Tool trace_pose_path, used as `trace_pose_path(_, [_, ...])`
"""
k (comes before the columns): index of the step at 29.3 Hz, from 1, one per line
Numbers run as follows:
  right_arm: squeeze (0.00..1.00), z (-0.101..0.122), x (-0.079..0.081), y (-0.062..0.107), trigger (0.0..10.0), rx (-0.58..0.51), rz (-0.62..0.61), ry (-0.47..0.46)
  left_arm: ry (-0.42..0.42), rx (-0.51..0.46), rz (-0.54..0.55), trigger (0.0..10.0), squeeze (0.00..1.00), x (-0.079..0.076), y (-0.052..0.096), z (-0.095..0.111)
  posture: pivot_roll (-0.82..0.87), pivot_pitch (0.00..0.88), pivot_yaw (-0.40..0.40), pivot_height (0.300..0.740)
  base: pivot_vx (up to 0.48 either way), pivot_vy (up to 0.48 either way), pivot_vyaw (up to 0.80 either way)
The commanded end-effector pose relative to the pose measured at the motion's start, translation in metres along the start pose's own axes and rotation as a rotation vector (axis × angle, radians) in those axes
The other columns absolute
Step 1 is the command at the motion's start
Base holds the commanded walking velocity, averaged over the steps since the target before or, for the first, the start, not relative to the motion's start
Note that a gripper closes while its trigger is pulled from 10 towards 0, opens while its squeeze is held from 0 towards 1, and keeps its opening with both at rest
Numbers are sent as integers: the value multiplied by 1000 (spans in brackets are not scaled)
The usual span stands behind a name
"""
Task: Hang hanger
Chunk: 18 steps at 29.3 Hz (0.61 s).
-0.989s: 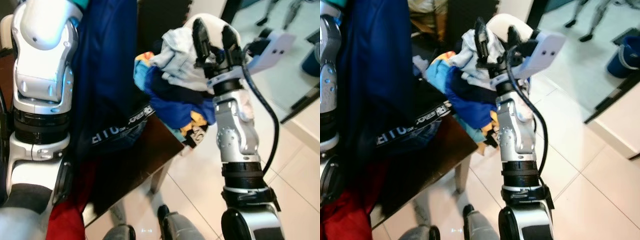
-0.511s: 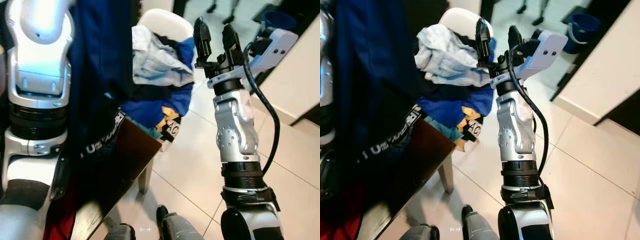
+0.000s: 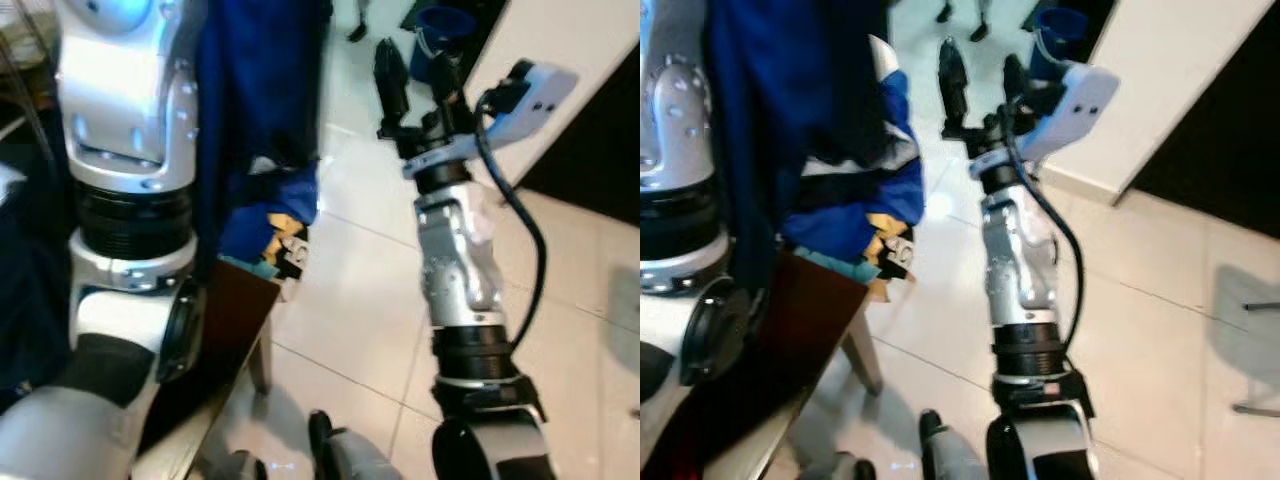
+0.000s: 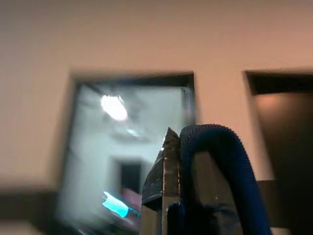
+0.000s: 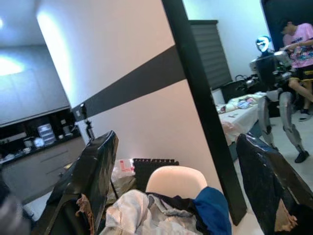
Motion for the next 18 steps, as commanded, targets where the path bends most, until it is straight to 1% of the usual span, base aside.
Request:
trace_pose_path(1, [0,2,-7,3,10000,-3,-19,9,158,36,-34,10000,0,-9,-2,-2,101,86,42,740,0,0,-800])
trace_pose_path(2, [0,2,-7,3,10000,-3,-20,10,197,56,-34,10000,0,-10,-1,-6,101,86,42,740,0,0,-800])
trace_pose_path(3, [0,2,-7,3,10000,-3,-21,11,226,77,-60,10000,0,-13,3,-11,102,90,48,740,0,0,-800])
trace_pose_path(4, [0,2,-7,3,10000,-3,-21,11,226,77,-60,10000,0,-13,3,-11,102,90,48,740,0,0,-800])
trace_pose_path(6, [0,3,-8,3,10000,-4,-21,13,246,125,-91,10000,0,-17,9,-22,101,86,42,740,0,0,-800])
trace_pose_path(7, [0,3,-8,3,10000,-4,-21,13,246,125,-91,10000,0,-17,9,-22,101,86,42,740,0,0,-800])
trace_pose_path(8, [0,3,-8,3,10000,-5,-20,14,270,167,-118,10000,0,-20,16,-31,101,89,43,740,0,0,-800])
trace_pose_path(9, [0,3,-8,3,10000,-5,-20,14,270,167,-118,10000,0,-20,16,-31,101,89,43,740,0,0,-800])
trace_pose_path(10, [0,3,-7,3,10000,-5,-19,15,275,210,-134,10000,0,-20,25,-41,98,91,45,740,0,0,-800])
trace_pose_path(11, [0,4,-7,3,10000,-6,-19,16,261,243,-158,10000,0,-19,34,-49,94,91,46,740,0,0,-800])
trace_pose_path(12, [0,4,-7,3,10000,-6,-19,16,261,243,-158,10000,0,-19,34,-49,94,91,46,740,0,0,-800])
trace_pose_path(13, [0,4,-8,3,10000,-8,-20,18,230,276,-172,10000,0,-17,43,-55,92,90,45,740,0,0,-800])
trace_pose_path(15, [0,4,-8,3,10000,-8,-20,18,230,276,-172,10000,0,-17,43,-55,92,90,45,740,0,0,-800])
trace_pose_path(17, [0,7,-9,4,10000,-14,-24,25,115,340,-196,10000,0,-9,61,-67,88,96,43,740,0,0,-800])
trace_pose_path(18, [0,7,-9,4,10000,-14,-24,25,115,340,-196,10000,0,-9,61,-67,88,96,43,740,0,0,-800])
Point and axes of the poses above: a point about 5 cm out from each wrist's last joint towards the gripper, its own y axis pointing back from the gripper into the wrist, its own z axis along the axis of the wrist's last joint, x = y × z, the point moved 6 cm from there along -y, pointing out of the wrist towards the gripper, and after that the axes turned 8 degrees about -y, right-handed, at the moved point
